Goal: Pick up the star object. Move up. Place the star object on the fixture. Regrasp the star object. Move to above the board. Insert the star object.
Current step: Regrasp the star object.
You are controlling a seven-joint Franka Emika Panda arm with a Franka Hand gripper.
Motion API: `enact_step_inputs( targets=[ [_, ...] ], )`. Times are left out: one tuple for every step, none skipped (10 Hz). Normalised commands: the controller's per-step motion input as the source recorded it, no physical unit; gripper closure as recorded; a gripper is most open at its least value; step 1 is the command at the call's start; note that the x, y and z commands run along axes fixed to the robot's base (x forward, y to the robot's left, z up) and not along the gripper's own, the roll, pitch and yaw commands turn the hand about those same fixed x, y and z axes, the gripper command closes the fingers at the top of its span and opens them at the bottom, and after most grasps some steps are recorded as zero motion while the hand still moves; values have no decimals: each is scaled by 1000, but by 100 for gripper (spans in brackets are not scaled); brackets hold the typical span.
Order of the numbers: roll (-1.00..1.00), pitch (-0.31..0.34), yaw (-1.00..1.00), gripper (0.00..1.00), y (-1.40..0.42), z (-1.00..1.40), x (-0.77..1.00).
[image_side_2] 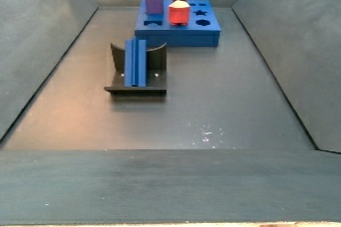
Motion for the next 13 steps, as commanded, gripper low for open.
enact_step_inputs(
  targets=[
    [432,122,166,0,-43,-18,98],
    [259,90,178,0,-28,-4,86],
    [151,-22,219,0,76,-1000,33],
    [130,-63,202,0,74,-1000,37],
    [112,-100,161,0,67,-1000,49],
    [98,-120,136,0,65,-1000,55],
    [75,-147,82,0,60,-1000,64],
    [71,-149,46,0,59,-1000,69],
    [72,-144,2,0,53,-1000,78],
    [75,-137,-17,0,50,-1000,81],
    [70,-105,-53,0,42,-1000,90],
    [69,-89,-63,0,39,-1000,94],
    [64,-54,-67,0,27,-903,94]
  ],
)
